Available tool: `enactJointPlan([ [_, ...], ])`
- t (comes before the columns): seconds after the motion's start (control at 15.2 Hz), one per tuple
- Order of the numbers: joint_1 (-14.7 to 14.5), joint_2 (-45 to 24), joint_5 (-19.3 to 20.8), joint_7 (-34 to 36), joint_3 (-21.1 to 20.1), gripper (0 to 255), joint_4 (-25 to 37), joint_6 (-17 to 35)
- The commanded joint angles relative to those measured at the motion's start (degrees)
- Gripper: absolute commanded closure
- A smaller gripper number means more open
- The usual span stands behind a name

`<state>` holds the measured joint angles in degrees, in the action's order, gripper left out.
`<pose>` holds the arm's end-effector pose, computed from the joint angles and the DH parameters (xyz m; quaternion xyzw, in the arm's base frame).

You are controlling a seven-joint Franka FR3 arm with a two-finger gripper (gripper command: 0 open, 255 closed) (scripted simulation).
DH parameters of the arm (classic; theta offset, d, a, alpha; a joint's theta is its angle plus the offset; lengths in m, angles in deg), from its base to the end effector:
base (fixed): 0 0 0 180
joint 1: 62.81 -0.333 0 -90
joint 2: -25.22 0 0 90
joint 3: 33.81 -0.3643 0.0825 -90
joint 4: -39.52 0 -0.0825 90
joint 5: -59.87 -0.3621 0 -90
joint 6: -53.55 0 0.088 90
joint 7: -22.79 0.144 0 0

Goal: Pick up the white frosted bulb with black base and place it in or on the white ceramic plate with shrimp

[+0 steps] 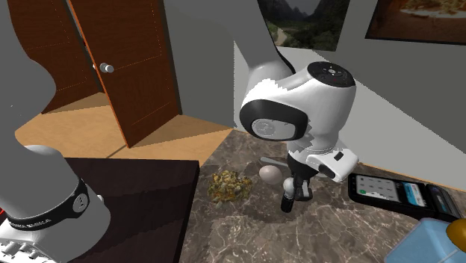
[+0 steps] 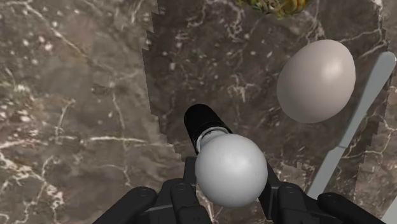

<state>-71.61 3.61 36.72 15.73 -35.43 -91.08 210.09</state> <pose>0.5422 0.0904 0.2216 -0.9946 0.0313 -0.0335 0.0929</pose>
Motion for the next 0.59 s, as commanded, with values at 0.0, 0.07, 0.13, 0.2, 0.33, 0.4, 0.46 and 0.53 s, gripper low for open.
enactJointPlan([
  [0.0, 0.00, -0.01, 0.00, 0.00, 0.00, 255, -0.01, -0.01],
  [0.07, 0.00, -0.01, 0.00, 0.00, 0.00, 255, -0.01, 0.00],
  [0.13, 0.00, 0.00, 0.00, 0.00, 0.00, 255, -0.01, -0.01],
  [0.2, 0.00, 0.00, 0.00, -0.01, 0.00, 255, -0.02, 0.00],
  [0.33, 0.01, -0.02, -0.01, -0.01, 0.00, 255, 0.00, 0.00],
  [0.4, -0.14, 0.72, 0.31, 0.34, 0.21, 255, -0.13, -0.60],
  [0.46, -0.28, 1.45, 0.63, 0.69, 0.42, 255, -0.23, -1.22],
  [0.53, -0.41, 2.18, 0.95, 1.03, 0.63, 255, -0.33, -1.83],
])
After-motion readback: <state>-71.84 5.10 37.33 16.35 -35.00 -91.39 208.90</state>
